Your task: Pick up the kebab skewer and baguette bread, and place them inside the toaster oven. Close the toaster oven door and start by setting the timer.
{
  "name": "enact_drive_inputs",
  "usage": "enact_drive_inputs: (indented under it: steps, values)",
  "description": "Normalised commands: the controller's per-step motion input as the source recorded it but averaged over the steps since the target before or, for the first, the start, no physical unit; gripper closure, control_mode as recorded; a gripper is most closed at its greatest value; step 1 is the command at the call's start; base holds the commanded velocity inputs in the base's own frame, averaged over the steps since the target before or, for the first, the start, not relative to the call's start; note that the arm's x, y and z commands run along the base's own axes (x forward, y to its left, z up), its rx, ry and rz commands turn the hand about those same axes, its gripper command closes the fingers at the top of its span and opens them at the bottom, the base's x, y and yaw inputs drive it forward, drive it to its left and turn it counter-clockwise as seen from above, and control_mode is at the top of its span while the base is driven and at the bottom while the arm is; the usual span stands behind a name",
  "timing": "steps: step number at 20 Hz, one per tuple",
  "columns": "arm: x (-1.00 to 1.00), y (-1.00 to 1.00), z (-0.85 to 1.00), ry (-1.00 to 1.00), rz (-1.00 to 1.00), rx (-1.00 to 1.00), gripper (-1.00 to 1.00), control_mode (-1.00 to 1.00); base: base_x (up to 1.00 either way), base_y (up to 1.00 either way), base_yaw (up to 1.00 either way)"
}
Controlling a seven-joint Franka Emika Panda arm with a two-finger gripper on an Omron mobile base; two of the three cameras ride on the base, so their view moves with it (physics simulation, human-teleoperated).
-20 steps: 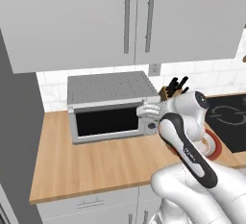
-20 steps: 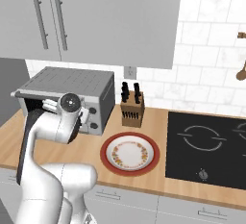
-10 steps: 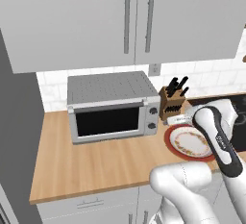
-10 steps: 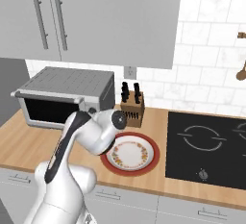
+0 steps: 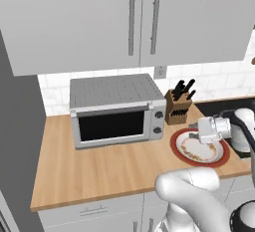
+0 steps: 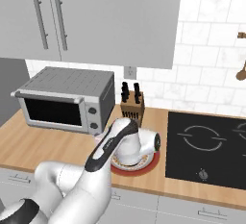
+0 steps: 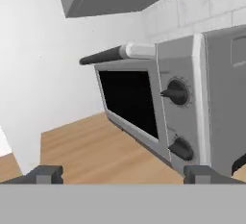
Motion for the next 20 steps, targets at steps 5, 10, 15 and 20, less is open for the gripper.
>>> enact_drive_inputs:
  steps: [5,10,15,20]
  values:
    - [0.0,-0.33,0.0,-0.2,0.24,0.14,-1.0,-1.0,0.0,0.0,0.0]
    - [0.0,-0.24,0.0,0.0,-0.12,0.05,-1.0,-1.0,0.0,0.0,0.0]
    - [0.08,0.0,0.0,0.01,-0.2,0.01,-1.0,-1.0,0.0,0.0,0.0]
    - [0.31,0.05,0.0,0.06,-0.04,0.0,-1.0,-1.0,0.0,0.0,0.0]
